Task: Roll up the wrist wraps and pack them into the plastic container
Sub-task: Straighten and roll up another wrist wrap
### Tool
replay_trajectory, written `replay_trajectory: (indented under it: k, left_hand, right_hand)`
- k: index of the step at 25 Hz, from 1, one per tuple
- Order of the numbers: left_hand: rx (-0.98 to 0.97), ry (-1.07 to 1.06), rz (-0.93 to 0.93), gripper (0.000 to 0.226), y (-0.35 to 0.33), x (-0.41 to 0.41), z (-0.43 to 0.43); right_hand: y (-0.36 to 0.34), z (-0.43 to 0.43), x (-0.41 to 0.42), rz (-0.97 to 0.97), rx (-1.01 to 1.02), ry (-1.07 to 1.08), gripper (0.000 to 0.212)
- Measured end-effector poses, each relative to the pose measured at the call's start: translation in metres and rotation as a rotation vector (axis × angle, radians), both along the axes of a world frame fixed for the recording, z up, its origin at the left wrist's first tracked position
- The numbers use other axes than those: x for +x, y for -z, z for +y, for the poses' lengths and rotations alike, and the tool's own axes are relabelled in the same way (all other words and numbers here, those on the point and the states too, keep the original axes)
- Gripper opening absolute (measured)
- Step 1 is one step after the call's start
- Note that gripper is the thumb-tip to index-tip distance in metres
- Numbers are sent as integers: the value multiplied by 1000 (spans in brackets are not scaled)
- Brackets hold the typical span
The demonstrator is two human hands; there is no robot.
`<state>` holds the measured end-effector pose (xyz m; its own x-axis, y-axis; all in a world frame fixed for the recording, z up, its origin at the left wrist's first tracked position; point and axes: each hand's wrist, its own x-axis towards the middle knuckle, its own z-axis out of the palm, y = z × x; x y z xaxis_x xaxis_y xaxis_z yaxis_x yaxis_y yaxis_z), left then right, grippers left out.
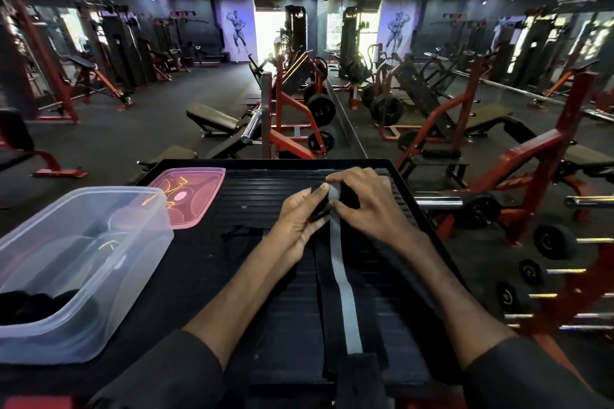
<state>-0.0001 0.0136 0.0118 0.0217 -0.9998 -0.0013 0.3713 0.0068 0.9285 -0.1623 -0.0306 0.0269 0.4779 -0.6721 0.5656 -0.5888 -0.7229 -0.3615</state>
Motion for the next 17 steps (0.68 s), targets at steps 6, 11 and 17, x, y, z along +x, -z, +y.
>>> replay_trajectory:
  k: [6, 11, 17]
  left_hand:
    - [-45, 17, -169, 27, -8, 6, -7]
    - [-313, -185, -707, 34, 0, 26, -21]
    - [-328, -253, -834, 41, 0, 29, -36]
  right_hand:
    - [-3, -6, -3, 49, -131, 36, 52]
    - [-5, -21, -13, -96, 116, -102, 36]
    - [-18, -24, -22, -437, 788, -235, 19]
